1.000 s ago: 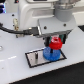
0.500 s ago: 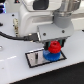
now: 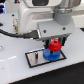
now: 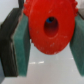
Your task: Insert the blue gear onto the right peg, followed by the red gear
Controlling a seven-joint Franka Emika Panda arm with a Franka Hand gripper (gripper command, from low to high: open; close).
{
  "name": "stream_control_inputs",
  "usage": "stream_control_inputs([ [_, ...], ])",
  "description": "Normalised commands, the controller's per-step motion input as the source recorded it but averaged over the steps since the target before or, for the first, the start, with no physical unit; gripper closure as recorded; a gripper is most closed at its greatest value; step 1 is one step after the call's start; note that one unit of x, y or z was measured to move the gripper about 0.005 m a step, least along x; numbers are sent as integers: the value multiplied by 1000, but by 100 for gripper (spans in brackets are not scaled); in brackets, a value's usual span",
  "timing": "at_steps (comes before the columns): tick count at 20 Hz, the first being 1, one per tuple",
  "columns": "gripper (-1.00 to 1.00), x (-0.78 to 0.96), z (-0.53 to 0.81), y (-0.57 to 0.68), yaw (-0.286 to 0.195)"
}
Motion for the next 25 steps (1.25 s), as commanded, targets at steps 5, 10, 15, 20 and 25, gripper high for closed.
stream_control_inputs([
  [5,100,0,-340,-273,0],
  [10,100,0,-334,-102,0],
  [15,-100,0,137,28,0],
  [20,-100,0,561,17,0],
  [25,-100,0,172,0,0],
])
